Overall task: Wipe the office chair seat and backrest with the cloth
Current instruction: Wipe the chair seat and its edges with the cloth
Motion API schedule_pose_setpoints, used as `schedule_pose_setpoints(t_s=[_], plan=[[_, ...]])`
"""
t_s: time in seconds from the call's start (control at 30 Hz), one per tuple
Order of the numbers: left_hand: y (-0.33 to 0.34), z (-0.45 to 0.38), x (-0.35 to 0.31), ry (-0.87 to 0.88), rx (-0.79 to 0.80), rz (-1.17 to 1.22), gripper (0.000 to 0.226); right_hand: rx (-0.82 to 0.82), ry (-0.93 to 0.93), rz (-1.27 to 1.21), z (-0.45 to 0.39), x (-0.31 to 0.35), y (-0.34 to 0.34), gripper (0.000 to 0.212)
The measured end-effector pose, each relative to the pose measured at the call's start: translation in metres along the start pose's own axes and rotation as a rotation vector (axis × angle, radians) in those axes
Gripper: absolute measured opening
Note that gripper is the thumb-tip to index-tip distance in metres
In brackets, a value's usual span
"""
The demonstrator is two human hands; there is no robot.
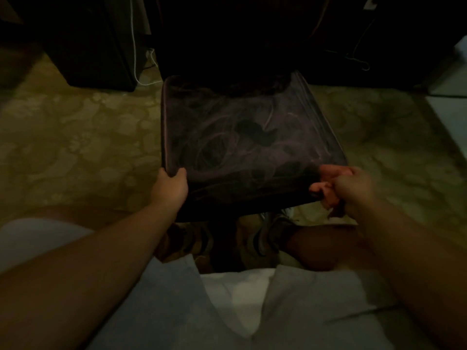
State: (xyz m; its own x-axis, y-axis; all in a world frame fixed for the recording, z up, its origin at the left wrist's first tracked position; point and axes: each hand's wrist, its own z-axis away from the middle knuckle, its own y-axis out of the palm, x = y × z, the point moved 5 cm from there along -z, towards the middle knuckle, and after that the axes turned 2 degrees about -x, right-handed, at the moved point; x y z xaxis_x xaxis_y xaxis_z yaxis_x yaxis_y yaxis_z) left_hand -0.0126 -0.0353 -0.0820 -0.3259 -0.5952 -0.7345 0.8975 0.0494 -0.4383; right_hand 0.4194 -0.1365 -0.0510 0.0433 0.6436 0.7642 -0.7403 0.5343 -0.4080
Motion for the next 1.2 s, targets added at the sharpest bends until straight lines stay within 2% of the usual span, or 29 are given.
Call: schedule_pose_setpoints(t_s=[0.07, 0.17, 0.23, 0.33, 0.37, 0.43, 0.5, 0.57, 0.63, 0.7, 0.77, 0.87, 1.07, 1.13, 1.2], plan=[[0.006, 0.005, 0.003, 0.016, -0.029, -0.031, 0.064, -0.06, 0.065, 0.033, -0.017, -0.012, -0.02, 0.028], [0.015, 0.003, 0.011, -0.039, -0.009, -0.025, 0.077, 0.0, 0.161, 0.075, -0.04, -0.03, -0.033, 0.05], [0.02, 0.0, 0.015, -0.087, 0.01, 0.013, 0.089, 0.016, 0.185, 0.076, -0.052, -0.034, -0.032, 0.055], [0.024, -0.002, 0.021, -0.093, 0.024, 0.075, 0.092, -0.02, 0.103, 0.07, -0.062, -0.033, -0.029, 0.035], [0.026, -0.002, 0.023, -0.084, 0.024, 0.083, 0.098, -0.065, 0.098, 0.05, -0.065, -0.031, -0.028, 0.037], [0.028, -0.001, 0.028, -0.068, 0.034, 0.113, 0.105, -0.109, 0.122, 0.017, -0.074, -0.029, -0.029, 0.063], [0.03, 0.001, 0.033, -0.05, 0.038, 0.134, 0.103, -0.128, 0.121, -0.011, -0.085, -0.031, -0.033, 0.063], [0.033, 0.004, 0.035, -0.044, 0.041, 0.166, 0.101, -0.156, 0.083, 0.022, -0.085, -0.03, -0.028, 0.046], [0.037, 0.009, 0.035, -0.01, 0.025, 0.172, 0.092, -0.188, -0.027, 0.172, -0.071, -0.019, -0.019, 0.026], [0.038, 0.012, 0.039, 0.027, -0.001, 0.143, 0.084, -0.177, -0.073, 0.197, -0.063, -0.012, -0.017, 0.015], [0.038, 0.014, 0.041, 0.071, -0.004, 0.133, 0.082, -0.156, -0.039, 0.132, -0.071, -0.009, -0.025, 0.017], [0.038, 0.012, 0.043, 0.121, -0.023, 0.124, 0.071, -0.266, -0.016, 0.084, -0.093, -0.012, -0.041, 0.025], [0.037, 0.012, 0.039, 0.146, -0.024, 0.193, 0.058, -0.246, -0.165, 0.212, -0.071, -0.006, -0.018, 0.012], [0.035, 0.012, 0.038, 0.132, -0.004, 0.233, 0.053, -0.211, -0.15, 0.226, -0.074, -0.004, -0.023, 0.015], [0.034, 0.015, 0.037, 0.129, 0.009, 0.257, 0.049, -0.247, -0.094, 0.141, -0.078, -0.002, -0.032, 0.024]])
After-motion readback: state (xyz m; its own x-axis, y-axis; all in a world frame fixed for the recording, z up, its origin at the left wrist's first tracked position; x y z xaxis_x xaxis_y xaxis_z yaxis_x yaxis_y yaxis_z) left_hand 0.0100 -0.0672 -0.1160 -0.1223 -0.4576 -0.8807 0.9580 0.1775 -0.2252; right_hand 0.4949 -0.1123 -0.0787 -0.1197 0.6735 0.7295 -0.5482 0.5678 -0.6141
